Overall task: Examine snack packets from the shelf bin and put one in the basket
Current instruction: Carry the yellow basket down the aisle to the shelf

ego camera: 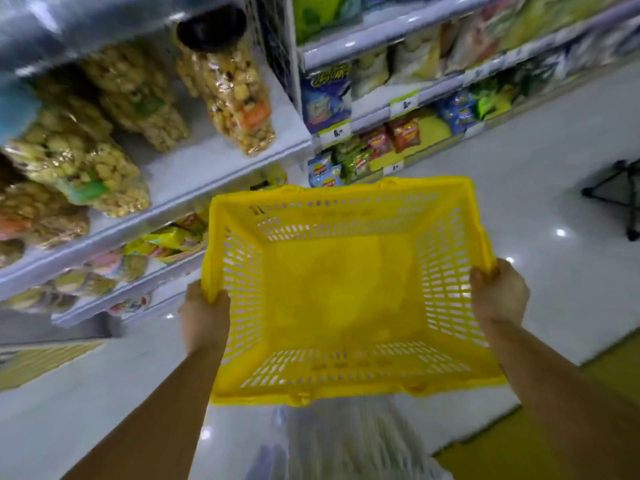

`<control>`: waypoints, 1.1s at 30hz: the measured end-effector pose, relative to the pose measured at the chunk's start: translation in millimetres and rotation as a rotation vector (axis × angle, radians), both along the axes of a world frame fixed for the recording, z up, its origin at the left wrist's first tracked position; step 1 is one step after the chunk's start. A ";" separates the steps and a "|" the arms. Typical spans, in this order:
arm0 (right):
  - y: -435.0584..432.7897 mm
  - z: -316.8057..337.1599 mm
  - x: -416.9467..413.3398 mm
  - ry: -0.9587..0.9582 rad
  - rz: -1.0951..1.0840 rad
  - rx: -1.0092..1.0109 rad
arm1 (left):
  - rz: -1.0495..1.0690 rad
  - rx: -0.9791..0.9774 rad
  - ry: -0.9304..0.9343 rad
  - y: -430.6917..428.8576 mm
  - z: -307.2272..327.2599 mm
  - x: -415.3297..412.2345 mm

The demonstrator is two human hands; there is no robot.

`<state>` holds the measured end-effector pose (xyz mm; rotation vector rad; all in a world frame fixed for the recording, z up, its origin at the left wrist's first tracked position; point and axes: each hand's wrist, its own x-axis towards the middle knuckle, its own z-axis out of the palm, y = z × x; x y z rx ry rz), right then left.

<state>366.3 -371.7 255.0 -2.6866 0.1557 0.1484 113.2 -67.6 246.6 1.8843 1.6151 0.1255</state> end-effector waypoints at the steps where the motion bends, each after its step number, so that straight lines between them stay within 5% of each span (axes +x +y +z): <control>1: -12.6 9.9 3.8 -0.007 -0.033 0.018 | -0.042 0.009 0.001 -4.5 8.6 12.6; 20: -296.1 135.6 239.3 -0.175 -0.600 0.132 | -0.574 0.150 -0.286 -206.7 114.1 472.0; 33: -367.7 164.4 426.1 -0.295 -0.841 0.207 | -0.821 0.084 -0.469 -288.8 162.8 773.9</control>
